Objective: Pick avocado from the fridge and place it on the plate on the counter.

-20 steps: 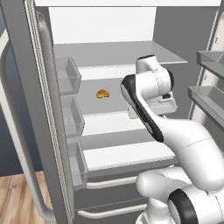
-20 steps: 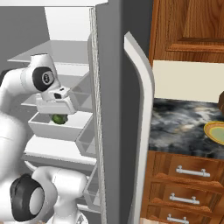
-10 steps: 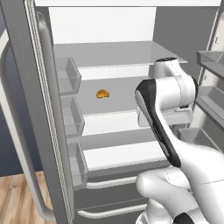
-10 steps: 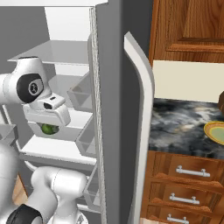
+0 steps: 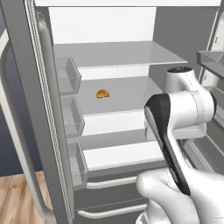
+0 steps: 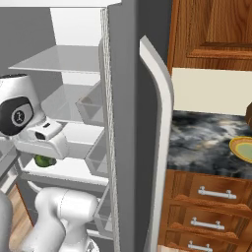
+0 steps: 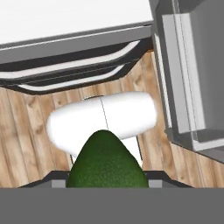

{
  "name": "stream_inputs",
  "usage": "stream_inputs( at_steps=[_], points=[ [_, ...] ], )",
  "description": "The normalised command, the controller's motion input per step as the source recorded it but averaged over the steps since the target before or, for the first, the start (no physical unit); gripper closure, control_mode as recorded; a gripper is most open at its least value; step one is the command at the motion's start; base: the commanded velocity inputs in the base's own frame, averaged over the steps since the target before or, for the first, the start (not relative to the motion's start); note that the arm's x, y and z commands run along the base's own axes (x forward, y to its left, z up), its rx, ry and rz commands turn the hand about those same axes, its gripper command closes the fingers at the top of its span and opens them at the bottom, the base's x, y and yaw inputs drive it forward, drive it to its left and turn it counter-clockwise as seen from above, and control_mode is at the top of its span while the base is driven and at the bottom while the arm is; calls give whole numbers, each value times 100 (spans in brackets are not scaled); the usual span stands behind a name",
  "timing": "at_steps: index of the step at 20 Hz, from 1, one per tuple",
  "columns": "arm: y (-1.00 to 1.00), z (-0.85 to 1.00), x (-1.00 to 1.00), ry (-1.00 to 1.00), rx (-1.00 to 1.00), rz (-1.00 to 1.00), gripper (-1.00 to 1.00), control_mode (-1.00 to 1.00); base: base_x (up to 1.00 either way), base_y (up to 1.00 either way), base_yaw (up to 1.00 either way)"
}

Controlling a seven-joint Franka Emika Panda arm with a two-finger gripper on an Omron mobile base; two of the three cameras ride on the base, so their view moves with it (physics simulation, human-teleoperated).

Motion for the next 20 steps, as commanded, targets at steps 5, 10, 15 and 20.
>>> stream_inputs(
  at_steps=[5, 10, 15, 20],
  points=[
    [0, 0, -38, 0, 0, 0, 100, -100, 0, 0, 0],
    [0, 0, -25, 0, 0, 0, 100, -100, 0, 0, 0],
    [0, 0, -10, 0, 0, 0, 100, -100, 0, 0, 0],
    [1, 0, -17, 0, 0, 0, 100, -100, 0, 0, 0]
  ],
)
